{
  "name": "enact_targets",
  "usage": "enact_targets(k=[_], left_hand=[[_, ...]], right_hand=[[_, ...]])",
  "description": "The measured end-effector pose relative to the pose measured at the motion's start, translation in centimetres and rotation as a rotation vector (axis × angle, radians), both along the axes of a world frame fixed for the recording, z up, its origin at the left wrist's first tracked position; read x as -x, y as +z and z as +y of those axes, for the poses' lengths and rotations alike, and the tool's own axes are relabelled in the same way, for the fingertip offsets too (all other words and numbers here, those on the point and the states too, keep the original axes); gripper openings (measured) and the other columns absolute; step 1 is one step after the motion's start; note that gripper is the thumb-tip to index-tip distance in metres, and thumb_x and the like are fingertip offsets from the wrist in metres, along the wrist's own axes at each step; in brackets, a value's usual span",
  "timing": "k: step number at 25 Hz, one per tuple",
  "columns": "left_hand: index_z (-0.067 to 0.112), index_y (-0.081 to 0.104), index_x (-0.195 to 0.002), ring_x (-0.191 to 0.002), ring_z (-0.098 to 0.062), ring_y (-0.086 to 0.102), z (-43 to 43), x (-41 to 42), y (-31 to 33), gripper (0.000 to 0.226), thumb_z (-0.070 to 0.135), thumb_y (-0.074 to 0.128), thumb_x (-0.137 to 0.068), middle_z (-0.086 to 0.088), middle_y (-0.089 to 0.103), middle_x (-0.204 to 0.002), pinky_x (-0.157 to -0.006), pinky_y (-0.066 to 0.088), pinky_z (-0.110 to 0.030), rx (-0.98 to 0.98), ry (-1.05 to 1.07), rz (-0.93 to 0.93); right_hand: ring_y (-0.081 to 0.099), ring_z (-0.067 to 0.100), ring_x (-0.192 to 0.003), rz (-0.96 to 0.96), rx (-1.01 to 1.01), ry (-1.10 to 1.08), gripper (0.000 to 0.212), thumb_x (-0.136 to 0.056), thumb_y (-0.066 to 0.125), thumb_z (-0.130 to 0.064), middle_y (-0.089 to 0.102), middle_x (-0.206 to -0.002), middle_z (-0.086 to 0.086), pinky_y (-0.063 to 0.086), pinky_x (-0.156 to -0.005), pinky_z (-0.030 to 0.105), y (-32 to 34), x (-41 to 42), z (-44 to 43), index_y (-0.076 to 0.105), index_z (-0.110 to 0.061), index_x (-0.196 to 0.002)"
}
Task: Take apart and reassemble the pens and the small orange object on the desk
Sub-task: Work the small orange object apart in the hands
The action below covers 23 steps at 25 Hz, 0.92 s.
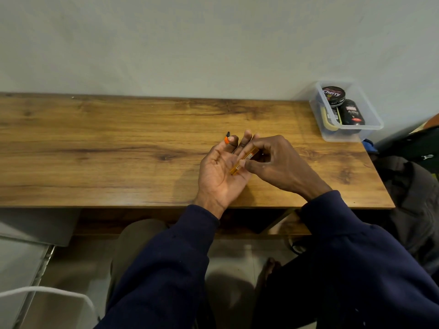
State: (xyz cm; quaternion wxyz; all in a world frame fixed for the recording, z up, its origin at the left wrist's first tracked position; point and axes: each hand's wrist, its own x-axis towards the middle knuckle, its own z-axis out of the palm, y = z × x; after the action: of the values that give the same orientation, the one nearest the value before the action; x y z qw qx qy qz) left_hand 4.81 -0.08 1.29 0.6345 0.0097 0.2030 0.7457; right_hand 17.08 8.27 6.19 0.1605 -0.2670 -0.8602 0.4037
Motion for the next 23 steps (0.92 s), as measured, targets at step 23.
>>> enact_targets(k=[23], left_hand=[[0.016, 0.057, -0.095, -0.136, -0.030, 0.055, 0.6, 0.5, -0.2, 0.024, 0.025, 0.039, -0.109, -0.010, 0.067, -0.121, -0.113, 0.043, -0.056, -0.038, 0.015, -0.056]], right_hand=[[0.070, 0.011, -0.085, 0.115, 0.065, -0.031, 0.008, -0.092, 0.075, -0.010, 0.075, -0.093, -0.007, 0.059, -0.075, 0.030, -2.6, -1.7, 0.1, 0.076, -0.016, -0.097]])
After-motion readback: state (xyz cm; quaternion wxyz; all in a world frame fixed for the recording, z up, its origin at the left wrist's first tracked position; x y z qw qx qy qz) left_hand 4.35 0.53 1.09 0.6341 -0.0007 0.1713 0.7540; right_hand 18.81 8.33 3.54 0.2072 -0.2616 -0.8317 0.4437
